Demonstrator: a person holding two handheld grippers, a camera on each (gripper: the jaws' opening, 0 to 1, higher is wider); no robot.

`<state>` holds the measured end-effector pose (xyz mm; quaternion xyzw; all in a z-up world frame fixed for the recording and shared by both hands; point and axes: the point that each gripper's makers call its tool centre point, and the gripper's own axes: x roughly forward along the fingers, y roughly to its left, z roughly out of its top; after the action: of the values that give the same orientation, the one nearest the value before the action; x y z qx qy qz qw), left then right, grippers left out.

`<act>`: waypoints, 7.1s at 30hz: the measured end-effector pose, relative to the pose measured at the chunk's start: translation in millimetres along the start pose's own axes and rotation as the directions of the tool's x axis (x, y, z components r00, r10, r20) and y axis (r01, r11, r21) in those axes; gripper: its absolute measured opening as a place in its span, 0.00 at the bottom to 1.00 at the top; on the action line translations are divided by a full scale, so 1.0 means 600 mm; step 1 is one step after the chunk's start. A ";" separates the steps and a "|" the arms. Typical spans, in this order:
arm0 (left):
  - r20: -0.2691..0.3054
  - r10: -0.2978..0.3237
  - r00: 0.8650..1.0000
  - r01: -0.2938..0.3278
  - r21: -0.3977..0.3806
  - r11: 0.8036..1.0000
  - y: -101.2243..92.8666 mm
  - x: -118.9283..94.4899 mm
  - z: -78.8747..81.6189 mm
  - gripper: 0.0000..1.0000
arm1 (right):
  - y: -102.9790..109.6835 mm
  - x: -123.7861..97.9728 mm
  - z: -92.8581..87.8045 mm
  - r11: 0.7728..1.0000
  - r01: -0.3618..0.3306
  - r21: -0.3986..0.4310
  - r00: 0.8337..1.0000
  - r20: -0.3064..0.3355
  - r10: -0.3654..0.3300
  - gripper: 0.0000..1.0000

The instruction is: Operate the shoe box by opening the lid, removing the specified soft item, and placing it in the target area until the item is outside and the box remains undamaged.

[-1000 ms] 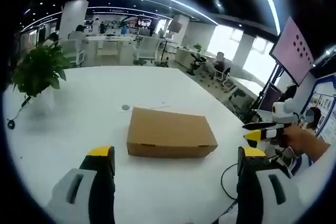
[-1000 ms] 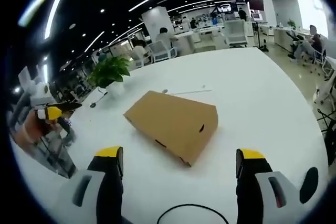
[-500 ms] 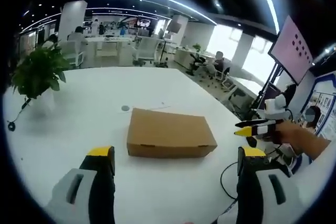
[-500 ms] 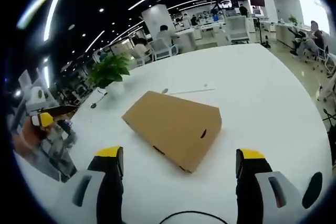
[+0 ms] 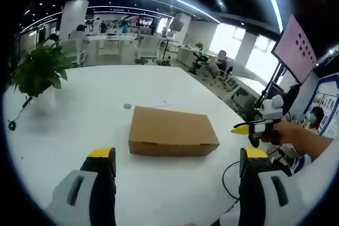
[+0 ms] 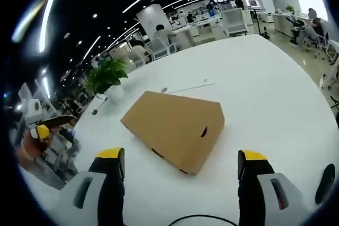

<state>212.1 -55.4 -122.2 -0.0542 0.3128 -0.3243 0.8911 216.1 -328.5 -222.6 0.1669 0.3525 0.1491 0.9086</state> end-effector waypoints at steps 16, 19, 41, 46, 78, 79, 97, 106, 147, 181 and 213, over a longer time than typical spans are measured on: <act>-0.010 -0.004 1.000 0.004 0.006 1.000 -0.003 0.005 -0.002 0.99 | -0.054 0.035 -0.006 0.989 0.014 0.149 1.000 0.003 -0.015 0.88; -0.009 0.003 1.000 -0.003 0.000 1.000 0.000 0.003 -0.002 0.99 | -0.059 0.039 -0.006 0.987 0.013 0.157 1.000 0.001 -0.014 0.88; -0.016 0.026 1.000 -0.026 -0.025 0.999 0.000 -0.002 -0.018 0.99 | -0.087 0.080 -0.002 0.967 -0.043 0.253 0.999 -0.005 0.045 0.85; -0.017 0.018 1.000 -0.019 -0.020 1.000 -0.008 0.002 -0.015 0.99 | -0.094 0.091 -0.011 0.963 -0.042 0.265 0.999 -0.022 0.049 0.85; -0.016 0.024 1.000 -0.024 -0.015 1.000 -0.009 0.002 -0.006 0.98 | -0.096 0.154 -0.014 0.910 -0.138 0.390 0.986 -0.035 0.165 0.78; -0.013 0.023 1.000 -0.023 -0.017 1.000 -0.010 0.001 -0.005 0.98 | -0.096 0.155 -0.014 0.910 -0.139 0.391 0.985 -0.036 0.166 0.78; -0.012 0.033 0.999 -0.033 -0.015 0.999 -0.005 -0.003 -0.002 0.98 | -0.080 0.166 -0.027 0.901 -0.181 0.395 0.972 -0.070 0.226 0.68; 0.000 0.030 1.000 -0.030 -0.021 0.999 -0.011 -0.004 0.000 0.98 | -0.067 0.171 -0.023 0.899 -0.201 0.390 0.968 -0.061 0.243 0.59; 0.019 0.013 1.000 -0.012 -0.049 0.999 -0.019 -0.002 -0.002 0.97 | -0.063 0.154 -0.022 0.864 -0.226 0.451 0.963 -0.032 0.269 0.39; 0.030 -0.021 0.999 0.024 -0.108 0.994 0.003 0.020 0.018 0.94 | -0.024 0.130 -0.016 0.851 -0.244 0.465 0.961 0.000 0.275 0.30; -0.044 -0.149 0.988 0.130 -0.292 0.948 0.137 0.149 0.039 0.97 | -0.078 0.153 -0.013 0.855 -0.230 0.465 0.963 -0.021 0.270 0.30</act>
<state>323.5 -48.2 -174.6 -0.1947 0.3812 -0.3389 0.8378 282.8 -333.5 -301.3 0.4143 0.3914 0.1855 0.8005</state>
